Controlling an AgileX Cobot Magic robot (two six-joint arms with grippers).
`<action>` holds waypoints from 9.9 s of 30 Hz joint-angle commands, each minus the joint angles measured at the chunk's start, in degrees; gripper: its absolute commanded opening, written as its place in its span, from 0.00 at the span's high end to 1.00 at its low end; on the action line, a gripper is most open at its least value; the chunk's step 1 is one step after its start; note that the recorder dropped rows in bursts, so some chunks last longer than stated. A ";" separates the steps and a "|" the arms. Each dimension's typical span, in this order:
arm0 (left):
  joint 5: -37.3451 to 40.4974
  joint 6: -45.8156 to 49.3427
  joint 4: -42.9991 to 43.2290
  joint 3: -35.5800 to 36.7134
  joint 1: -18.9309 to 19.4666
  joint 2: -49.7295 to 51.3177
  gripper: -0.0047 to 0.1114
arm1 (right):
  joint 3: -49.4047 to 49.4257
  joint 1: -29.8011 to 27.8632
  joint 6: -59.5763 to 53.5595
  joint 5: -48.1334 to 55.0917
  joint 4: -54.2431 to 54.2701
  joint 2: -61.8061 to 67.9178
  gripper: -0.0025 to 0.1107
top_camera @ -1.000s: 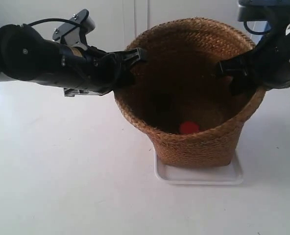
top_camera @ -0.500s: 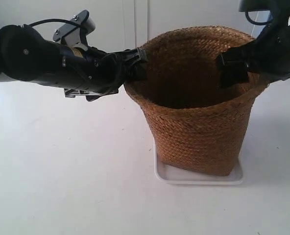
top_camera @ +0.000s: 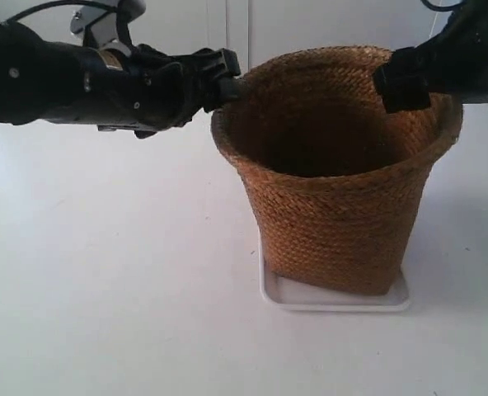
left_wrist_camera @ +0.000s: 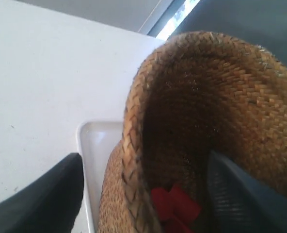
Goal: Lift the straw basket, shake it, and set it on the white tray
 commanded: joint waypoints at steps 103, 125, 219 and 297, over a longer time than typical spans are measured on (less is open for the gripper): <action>15.38 32.64 7.96 47.47 36.30 -75.79 0.96 | 34.95 -0.14 14.83 -22.98 14.54 -55.47 0.98; 15.05 31.50 7.74 62.07 34.43 -84.89 0.96 | 34.95 -0.14 14.83 -22.98 14.54 -55.47 0.98; 16.86 31.86 7.90 65.06 31.48 -85.55 0.96 | 70.20 -6.46 -3.21 -22.88 -4.22 -79.54 0.98; 16.86 31.86 7.90 65.06 31.48 -85.55 0.96 | 70.20 -6.46 -3.21 -22.88 -4.22 -79.54 0.98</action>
